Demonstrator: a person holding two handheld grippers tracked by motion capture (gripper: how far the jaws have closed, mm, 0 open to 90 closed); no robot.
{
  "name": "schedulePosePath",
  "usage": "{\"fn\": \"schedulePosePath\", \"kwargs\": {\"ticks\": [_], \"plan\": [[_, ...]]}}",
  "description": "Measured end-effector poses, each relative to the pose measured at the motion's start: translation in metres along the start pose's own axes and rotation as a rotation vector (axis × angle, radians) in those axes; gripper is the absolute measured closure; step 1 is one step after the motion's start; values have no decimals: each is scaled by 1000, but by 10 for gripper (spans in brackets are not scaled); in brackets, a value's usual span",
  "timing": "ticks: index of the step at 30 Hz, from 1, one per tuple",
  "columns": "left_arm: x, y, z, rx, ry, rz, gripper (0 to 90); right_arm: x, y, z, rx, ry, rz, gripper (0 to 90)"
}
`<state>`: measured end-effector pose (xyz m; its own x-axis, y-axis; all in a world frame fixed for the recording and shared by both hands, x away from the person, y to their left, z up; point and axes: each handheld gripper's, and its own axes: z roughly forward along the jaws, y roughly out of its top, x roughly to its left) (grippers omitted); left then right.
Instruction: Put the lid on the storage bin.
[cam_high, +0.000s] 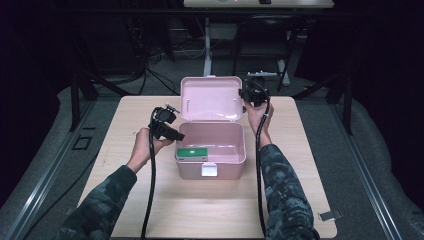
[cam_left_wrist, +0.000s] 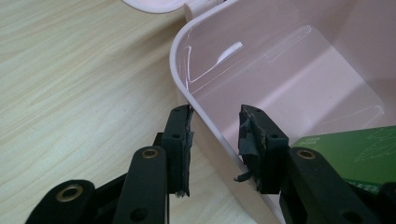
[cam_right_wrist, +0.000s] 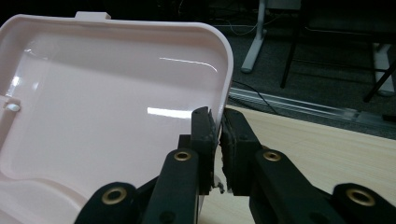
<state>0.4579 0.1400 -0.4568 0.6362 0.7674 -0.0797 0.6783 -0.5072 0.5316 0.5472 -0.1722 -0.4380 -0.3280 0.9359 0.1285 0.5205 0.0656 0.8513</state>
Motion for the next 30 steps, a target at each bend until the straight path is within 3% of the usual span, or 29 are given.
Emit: {"fn": "schedulePosePath", "kwargs": {"ticks": [30], "plan": [[-3, -4, 0, -24, 20, -7, 642, 11, -6, -49, -146, 55, -45, 860]]}}
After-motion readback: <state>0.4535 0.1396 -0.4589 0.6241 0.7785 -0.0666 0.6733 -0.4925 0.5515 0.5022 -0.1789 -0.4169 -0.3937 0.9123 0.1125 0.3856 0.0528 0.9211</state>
